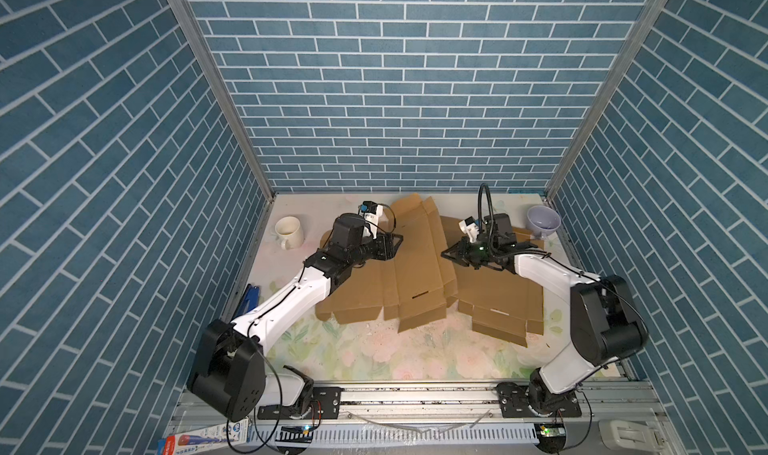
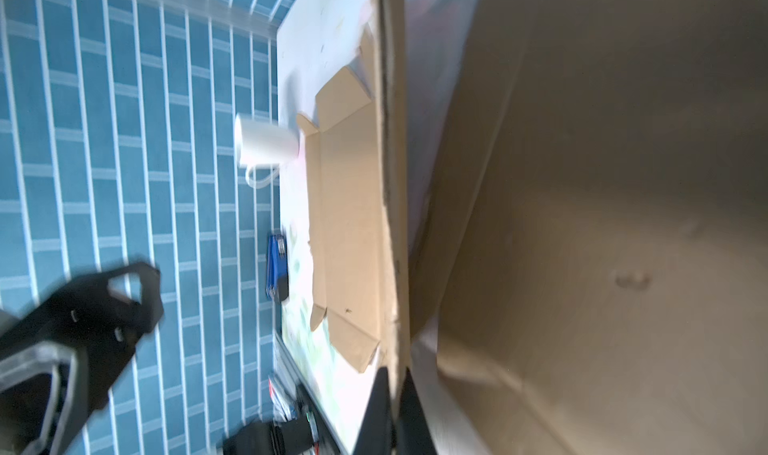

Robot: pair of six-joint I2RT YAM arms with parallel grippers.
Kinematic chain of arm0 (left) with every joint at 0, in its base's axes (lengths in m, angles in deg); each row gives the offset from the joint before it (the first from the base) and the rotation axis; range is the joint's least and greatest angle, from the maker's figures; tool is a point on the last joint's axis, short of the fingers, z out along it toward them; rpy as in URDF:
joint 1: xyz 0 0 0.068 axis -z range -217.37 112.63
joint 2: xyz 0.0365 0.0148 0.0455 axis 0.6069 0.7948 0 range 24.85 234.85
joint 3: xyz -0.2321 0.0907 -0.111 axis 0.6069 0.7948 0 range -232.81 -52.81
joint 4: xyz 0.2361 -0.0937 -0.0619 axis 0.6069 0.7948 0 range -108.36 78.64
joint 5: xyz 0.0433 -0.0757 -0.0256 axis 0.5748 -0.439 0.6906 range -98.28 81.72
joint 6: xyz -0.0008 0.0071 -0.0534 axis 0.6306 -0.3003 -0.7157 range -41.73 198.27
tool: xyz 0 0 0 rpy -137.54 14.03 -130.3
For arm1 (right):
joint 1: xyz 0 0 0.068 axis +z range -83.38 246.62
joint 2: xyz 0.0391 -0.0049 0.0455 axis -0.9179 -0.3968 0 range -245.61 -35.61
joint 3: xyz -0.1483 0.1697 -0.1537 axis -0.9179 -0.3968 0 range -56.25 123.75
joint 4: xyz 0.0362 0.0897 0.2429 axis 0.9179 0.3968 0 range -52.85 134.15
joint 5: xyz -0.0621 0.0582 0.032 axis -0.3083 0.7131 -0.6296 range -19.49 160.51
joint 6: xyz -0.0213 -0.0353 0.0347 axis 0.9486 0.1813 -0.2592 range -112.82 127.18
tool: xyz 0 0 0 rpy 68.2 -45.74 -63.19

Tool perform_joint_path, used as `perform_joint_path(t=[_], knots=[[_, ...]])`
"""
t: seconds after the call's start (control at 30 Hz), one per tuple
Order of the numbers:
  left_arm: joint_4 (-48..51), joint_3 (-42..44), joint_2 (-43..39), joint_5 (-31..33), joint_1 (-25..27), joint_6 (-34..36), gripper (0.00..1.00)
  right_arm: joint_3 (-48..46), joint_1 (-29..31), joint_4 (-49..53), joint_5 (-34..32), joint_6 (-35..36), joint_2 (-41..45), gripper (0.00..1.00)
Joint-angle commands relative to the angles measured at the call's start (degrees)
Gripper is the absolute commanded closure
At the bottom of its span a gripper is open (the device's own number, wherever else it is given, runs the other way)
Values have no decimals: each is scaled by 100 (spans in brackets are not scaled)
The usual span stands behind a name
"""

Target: Fold the paper box

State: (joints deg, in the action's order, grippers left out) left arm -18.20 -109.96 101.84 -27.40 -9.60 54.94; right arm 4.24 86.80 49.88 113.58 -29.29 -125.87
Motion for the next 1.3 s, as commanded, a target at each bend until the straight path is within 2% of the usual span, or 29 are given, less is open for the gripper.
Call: perform_joint_path(t=[0.0, 0.07, 0.17, 0.2, 0.3, 0.43, 0.53, 0.63, 0.77, 0.87, 1.07, 1.1, 1.27], knots=[[378, 25, -33, -113, 12, 162, 41, 341, 7, 2744, -182, 1751, 438, 100], [301, 105, -27, -157, 59, 207, 41, 517, 19, 3518, -903, 2161, 494, 100], [175, 328, -7, -167, 114, 273, 41, 901, 83, 4421, -2520, 2599, 364, 100], [173, 405, -4, -143, 115, 293, 41, 1083, 139, 4638, -3117, 2692, 306, 100], [227, 553, -99, -27, 116, 388, 41, 1509, 249, 4712, -4148, 2991, 322, 100], [315, 586, -189, 147, 98, 483, 40, 2061, 594, 4547, -4804, 3561, 150, 100], [359, 589, -259, 231, 58, 471, 40, 2411, 1204, 4468, -5642, 4298, -120, 100], [421, 583, -387, 337, 15, 427, 40, 2656, 1562, 4264, -6276, 4822, -270, 100], [663, 508, -718, 529, -158, 385, 37, 2511, 1930, 3396, -6940, 5971, -62, 100], [805, 433, -944, 571, -301, 316, 34, 2358, 2137, 2751, -7177, 6717, 161, 100], [915, 303, -1133, 601, -407, 124, 27, 1392, 2690, 1063, -7570, 8143, 384, 100], [950, 272, -1144, 615, -456, 52, 25, 1047, 2746, 498, -7720, 8405, 406, 100], [829, 98, -1041, -189, -1068, -426, 22, -86, 2907, -1757, -7876, 9091, 412, 100]])
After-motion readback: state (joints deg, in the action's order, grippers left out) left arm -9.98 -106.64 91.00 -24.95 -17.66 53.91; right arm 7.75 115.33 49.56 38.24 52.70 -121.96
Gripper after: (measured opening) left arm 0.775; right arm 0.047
